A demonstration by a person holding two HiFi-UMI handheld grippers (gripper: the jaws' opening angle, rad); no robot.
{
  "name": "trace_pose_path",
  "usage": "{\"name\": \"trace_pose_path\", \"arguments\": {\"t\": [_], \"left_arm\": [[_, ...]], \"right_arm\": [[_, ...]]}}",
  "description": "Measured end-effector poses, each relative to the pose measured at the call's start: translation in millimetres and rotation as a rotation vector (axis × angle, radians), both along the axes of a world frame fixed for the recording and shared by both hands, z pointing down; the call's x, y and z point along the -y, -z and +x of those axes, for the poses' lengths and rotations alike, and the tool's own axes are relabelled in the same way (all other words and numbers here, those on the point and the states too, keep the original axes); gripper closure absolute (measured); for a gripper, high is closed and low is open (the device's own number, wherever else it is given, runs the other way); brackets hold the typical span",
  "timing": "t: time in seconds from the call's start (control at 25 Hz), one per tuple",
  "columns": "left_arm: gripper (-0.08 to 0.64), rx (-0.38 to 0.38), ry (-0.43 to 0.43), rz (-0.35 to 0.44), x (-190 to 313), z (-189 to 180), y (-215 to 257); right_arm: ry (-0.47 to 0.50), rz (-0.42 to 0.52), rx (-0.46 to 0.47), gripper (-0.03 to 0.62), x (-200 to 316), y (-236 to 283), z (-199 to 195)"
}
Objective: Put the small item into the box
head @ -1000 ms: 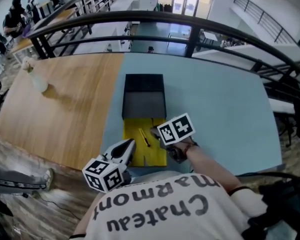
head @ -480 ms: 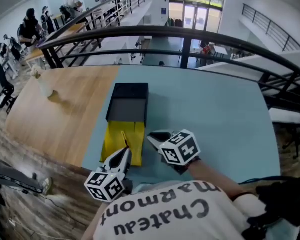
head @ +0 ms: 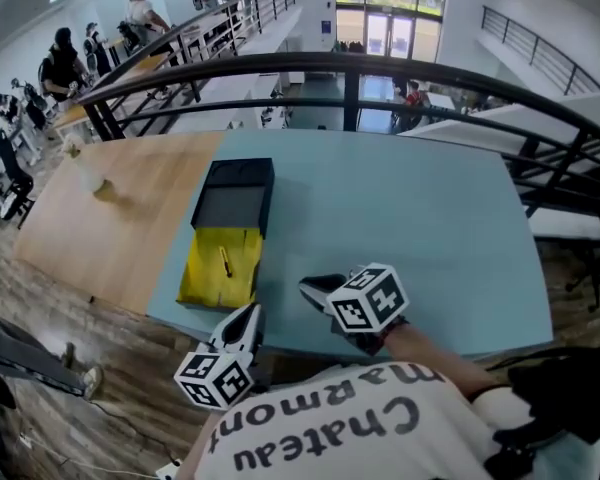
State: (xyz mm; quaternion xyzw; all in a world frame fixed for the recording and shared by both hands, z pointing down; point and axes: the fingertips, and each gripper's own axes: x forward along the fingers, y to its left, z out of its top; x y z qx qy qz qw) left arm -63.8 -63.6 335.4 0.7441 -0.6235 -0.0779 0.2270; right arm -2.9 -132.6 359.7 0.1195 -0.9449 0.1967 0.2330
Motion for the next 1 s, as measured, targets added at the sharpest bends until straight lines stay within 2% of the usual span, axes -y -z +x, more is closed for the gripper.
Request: {"name": "trace_pose_path", "arguments": {"t": [0.36, 0.6, 1.0], "left_arm": [[0.558, 0.021, 0.004, -0.013, -16.7, 17.2, 0.6], [0.558, 0.043, 0.002, -0.013, -16.3, 19.9, 5.2], [0.558, 0.035, 0.001, -0.017, -15.7, 21.5, 0.5]], "right_arm": [[0.033, 0.057, -0.024, 0.549, -16.9, -1.2, 18.5], [0.01, 0.044, -0.009, 0.549, -11.1, 2.5, 22.7], [-0.018, 0.021, -0.019, 0.549, -5.0, -3.6, 29.0]]}}
